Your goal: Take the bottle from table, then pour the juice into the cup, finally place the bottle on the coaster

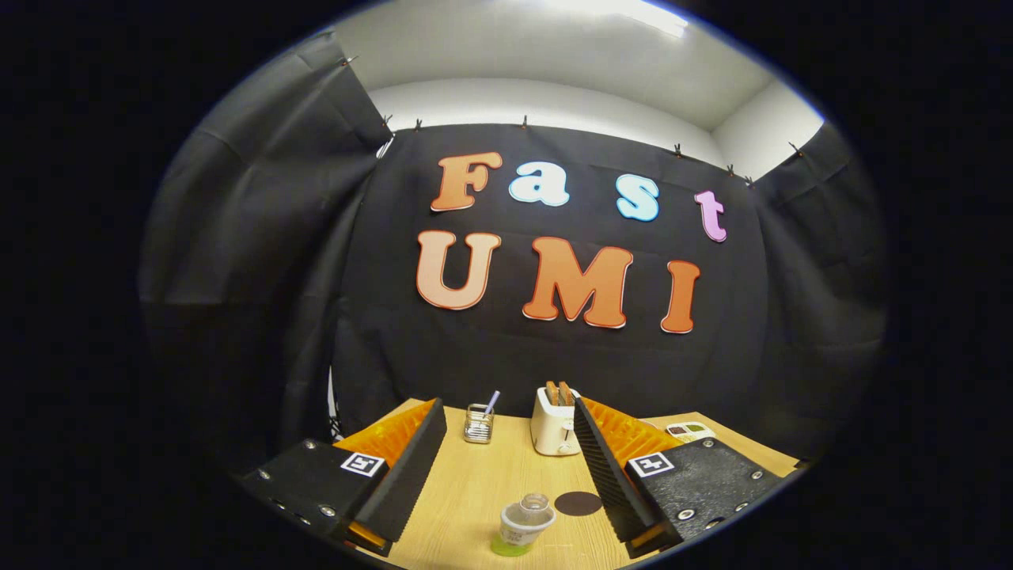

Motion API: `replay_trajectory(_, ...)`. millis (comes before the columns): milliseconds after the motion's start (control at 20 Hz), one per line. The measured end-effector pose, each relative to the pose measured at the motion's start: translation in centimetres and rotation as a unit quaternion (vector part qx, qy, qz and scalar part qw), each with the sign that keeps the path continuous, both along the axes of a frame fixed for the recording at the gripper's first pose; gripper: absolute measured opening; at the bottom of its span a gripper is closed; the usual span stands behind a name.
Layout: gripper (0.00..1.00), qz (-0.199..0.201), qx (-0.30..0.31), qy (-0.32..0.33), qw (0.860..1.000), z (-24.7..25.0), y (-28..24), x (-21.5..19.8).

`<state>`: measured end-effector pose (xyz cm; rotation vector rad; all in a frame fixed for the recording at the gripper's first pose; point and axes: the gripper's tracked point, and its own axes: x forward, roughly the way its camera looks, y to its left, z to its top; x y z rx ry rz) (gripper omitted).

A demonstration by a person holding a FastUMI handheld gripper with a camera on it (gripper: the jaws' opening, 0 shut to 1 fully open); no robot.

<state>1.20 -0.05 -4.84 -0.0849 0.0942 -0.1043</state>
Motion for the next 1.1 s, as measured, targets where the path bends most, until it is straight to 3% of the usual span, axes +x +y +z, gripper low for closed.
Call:
replay_trajectory(350, 0.96, -0.018, 0.021, 0.036, 0.999, -7.3, 0.4, 0.1)
replay_trajectory(800, 0.96, -0.084, 0.055, 0.054, 0.994, -13.6, -2.4, -1.5)
replay_trajectory(1100, 0.95, -0.089, 0.07, 0.1, 0.988, -18.6, -3.0, -2.4)
